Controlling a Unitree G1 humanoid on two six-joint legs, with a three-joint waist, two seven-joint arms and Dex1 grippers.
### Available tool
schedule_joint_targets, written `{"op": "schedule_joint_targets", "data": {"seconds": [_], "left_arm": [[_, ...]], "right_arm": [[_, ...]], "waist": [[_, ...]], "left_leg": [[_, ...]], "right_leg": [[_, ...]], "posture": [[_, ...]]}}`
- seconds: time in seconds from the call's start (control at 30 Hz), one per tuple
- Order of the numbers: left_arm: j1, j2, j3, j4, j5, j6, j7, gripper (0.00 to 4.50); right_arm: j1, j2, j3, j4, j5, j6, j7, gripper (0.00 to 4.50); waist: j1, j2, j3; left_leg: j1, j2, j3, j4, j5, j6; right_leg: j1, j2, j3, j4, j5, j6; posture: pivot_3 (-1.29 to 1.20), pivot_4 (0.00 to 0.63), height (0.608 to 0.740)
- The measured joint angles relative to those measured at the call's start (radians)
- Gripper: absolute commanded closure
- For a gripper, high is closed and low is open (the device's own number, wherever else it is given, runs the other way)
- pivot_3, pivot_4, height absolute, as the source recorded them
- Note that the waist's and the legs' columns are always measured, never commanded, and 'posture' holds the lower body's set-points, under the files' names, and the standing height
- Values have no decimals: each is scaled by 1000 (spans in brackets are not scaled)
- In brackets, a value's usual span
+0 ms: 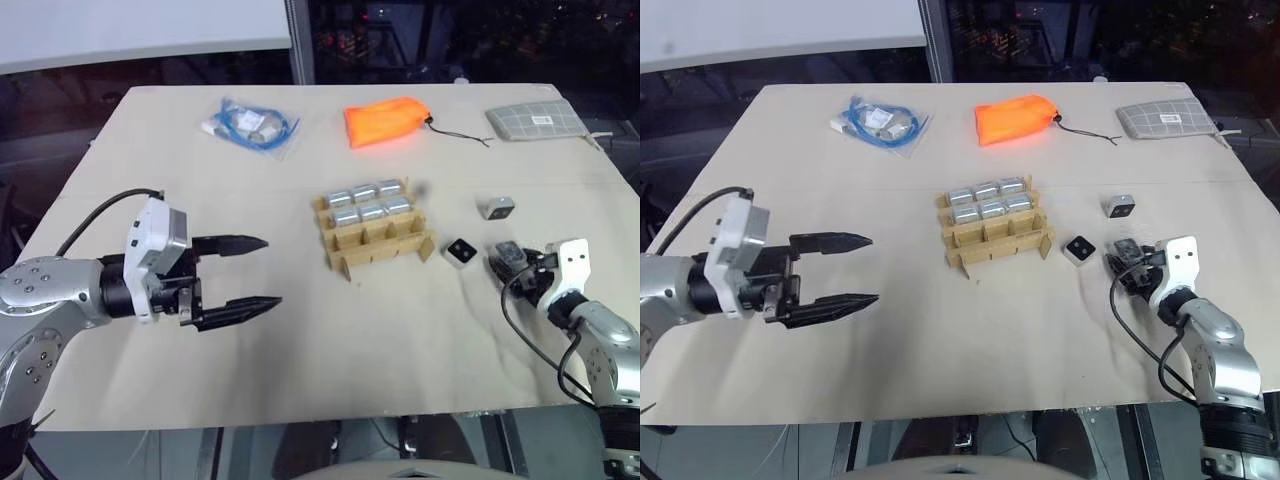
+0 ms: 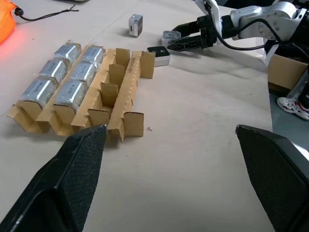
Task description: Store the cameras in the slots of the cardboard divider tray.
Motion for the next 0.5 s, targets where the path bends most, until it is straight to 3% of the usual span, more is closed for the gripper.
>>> {"op": "schedule_joint_targets", "data": {"seconds": [0.03, 0.07, 0.5], "left_arm": [[2, 0, 2, -1, 0, 1, -2, 0], [3, 0, 4, -1, 1, 1, -3, 0], [7, 0, 7, 2, 10, 1, -24, 0]], "right_arm": [[0, 0, 0, 0, -2, -1, 0, 2474], [0, 0, 0, 0, -4, -1, 0, 2550], [12, 0, -2, -3, -19, -35, 5, 2549]], "waist": [[0, 0, 0], [0, 0, 0], [1, 0, 0]], "left_leg": [[0, 0, 0, 0, 0, 0], [0, 0, 0, 0, 0, 0], [0, 0, 0, 0, 0, 0]], "right_leg": [[0, 0, 0, 0, 0, 0], [0, 0, 0, 0, 0, 0], [0, 0, 0, 0, 0, 0]], "posture": [[0, 150, 740], [0, 150, 740], [0, 150, 740]]}}
